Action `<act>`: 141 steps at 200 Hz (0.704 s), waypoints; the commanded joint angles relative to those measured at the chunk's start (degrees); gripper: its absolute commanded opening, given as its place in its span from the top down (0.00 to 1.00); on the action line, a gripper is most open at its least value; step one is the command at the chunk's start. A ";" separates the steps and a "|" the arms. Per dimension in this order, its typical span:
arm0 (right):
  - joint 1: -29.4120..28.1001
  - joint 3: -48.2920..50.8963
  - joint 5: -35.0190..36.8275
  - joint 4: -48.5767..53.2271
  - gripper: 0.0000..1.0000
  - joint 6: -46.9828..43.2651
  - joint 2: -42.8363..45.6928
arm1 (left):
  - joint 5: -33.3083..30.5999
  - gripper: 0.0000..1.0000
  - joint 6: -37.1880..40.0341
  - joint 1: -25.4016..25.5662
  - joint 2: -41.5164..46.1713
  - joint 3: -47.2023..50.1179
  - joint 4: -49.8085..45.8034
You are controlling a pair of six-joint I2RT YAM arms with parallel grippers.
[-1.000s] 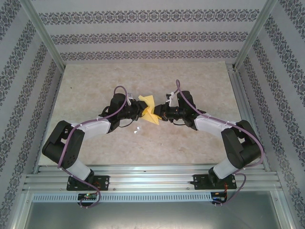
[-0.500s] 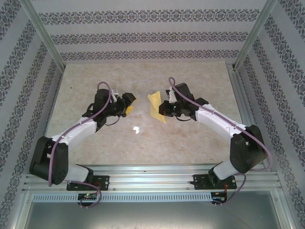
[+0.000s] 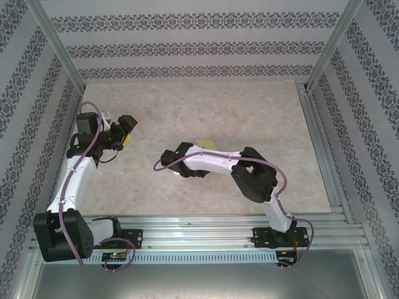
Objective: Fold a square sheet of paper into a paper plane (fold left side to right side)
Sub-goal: Turn over the paper at the center of the table.
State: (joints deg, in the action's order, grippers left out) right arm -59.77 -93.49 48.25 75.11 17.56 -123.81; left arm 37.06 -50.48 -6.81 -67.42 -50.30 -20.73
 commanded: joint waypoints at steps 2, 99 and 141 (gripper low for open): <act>-2.03 -4.37 8.44 6.28 0.91 1.77 -1.28 | 2.21 0.18 2.31 -0.84 1.37 1.97 -1.71; -6.38 -0.74 -21.95 -9.49 0.29 -5.16 13.61 | 2.38 0.18 8.83 -1.10 1.90 2.11 -7.34; 5.17 14.84 -40.04 -22.95 0.30 -0.23 35.70 | 0.60 0.30 10.33 10.78 2.27 4.11 -4.93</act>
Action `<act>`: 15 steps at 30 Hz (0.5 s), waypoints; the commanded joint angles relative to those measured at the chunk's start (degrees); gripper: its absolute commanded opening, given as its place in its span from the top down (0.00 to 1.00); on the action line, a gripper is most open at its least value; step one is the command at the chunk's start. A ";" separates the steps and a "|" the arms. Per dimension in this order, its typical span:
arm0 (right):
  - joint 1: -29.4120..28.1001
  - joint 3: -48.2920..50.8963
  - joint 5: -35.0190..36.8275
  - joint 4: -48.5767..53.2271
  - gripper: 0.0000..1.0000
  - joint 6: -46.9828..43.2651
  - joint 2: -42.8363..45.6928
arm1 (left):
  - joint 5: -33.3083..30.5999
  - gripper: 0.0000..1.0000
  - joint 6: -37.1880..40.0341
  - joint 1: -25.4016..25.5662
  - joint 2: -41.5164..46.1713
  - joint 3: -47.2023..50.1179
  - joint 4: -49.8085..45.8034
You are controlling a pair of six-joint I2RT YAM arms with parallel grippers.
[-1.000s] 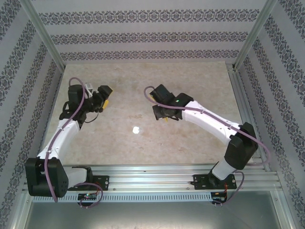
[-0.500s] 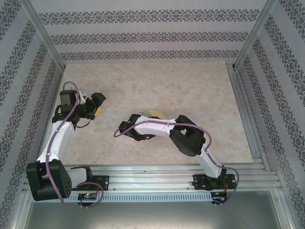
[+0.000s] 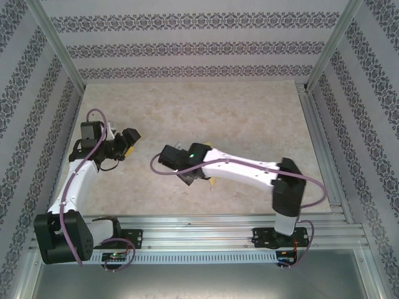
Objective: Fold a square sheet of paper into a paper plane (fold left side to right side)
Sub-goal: Turn over the paper at the center of the table.
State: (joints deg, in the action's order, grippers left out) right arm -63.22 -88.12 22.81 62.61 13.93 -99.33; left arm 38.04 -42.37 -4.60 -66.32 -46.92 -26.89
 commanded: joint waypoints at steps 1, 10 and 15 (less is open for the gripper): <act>9.16 10.16 -15.10 -11.09 0.30 3.61 11.77 | -0.40 0.30 2.08 9.27 1.10 0.75 1.54; 40.25 42.95 -43.07 -40.86 0.44 14.88 25.42 | -8.02 0.36 -6.36 39.75 -14.29 -6.72 16.62; 46.54 50.32 -47.69 -48.87 0.47 18.93 23.75 | -9.49 0.38 -9.10 47.05 -27.22 -14.12 21.78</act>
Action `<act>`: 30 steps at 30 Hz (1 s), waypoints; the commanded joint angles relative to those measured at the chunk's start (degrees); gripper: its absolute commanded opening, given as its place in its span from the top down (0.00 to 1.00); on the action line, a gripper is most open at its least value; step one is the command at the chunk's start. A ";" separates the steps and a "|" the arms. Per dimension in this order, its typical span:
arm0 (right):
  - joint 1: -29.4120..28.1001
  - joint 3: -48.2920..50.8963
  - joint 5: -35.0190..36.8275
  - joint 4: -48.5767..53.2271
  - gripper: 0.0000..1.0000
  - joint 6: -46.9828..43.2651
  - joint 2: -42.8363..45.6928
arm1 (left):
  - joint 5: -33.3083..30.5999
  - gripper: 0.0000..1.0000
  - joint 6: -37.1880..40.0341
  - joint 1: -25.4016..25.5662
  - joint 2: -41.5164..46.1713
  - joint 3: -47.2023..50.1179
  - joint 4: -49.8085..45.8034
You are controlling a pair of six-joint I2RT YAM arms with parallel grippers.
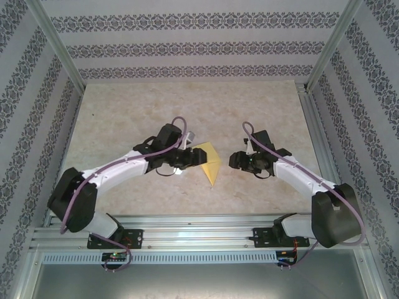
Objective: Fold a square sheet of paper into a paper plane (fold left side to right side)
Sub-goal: Turn over the paper at the center of the table, then fold the wing for the fifth time at the center of the table.
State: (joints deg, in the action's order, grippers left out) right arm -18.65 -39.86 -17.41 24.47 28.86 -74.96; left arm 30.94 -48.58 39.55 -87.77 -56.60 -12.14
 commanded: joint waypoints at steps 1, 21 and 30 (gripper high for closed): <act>2.16 2.32 -7.57 -10.89 0.47 3.76 -1.35 | -1.95 0.39 -3.11 3.66 -8.64 -6.35 7.22; 2.90 2.37 -12.93 -16.81 0.55 7.16 -8.61 | -4.55 0.58 -0.41 2.67 -20.29 -7.81 2.49; 2.93 0.67 -15.93 -21.48 0.58 8.76 -14.59 | -5.44 0.78 -0.50 -0.09 -20.07 -3.11 4.97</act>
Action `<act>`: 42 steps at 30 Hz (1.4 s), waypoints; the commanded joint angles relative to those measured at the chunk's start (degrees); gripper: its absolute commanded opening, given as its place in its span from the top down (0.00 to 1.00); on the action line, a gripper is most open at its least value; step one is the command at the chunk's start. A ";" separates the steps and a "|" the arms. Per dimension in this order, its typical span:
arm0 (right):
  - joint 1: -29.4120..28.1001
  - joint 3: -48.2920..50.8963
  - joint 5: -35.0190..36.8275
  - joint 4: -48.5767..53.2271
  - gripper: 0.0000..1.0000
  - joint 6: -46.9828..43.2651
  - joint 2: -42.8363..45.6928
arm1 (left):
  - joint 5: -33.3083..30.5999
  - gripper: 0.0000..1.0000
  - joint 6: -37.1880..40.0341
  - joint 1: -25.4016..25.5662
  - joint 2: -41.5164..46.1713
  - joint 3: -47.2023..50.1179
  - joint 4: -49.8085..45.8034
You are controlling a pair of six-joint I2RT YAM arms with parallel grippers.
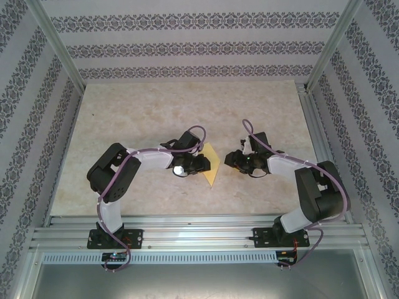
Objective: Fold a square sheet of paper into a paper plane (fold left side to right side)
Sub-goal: Fold the wing for the fifth time at the center of the table.
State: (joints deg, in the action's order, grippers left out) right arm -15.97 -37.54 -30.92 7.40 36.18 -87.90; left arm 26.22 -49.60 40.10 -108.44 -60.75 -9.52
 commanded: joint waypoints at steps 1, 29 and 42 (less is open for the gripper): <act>0.20 -1.81 -2.72 -5.15 0.58 1.90 -2.59 | -0.79 0.79 0.51 -0.76 0.38 1.39 2.54; -5.91 -6.58 -2.94 -9.86 0.86 4.93 -8.28 | -1.39 0.88 0.34 -1.07 -0.18 2.57 3.08; -10.81 -14.52 10.70 8.60 0.95 -6.40 -8.00 | 2.25 0.70 -1.52 -3.07 4.35 4.64 6.18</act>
State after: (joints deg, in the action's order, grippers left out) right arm -25.80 -50.39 -24.51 11.53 33.47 -97.23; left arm 27.09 -50.17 39.24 -107.92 -57.76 -5.80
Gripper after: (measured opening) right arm 0.057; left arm 0.273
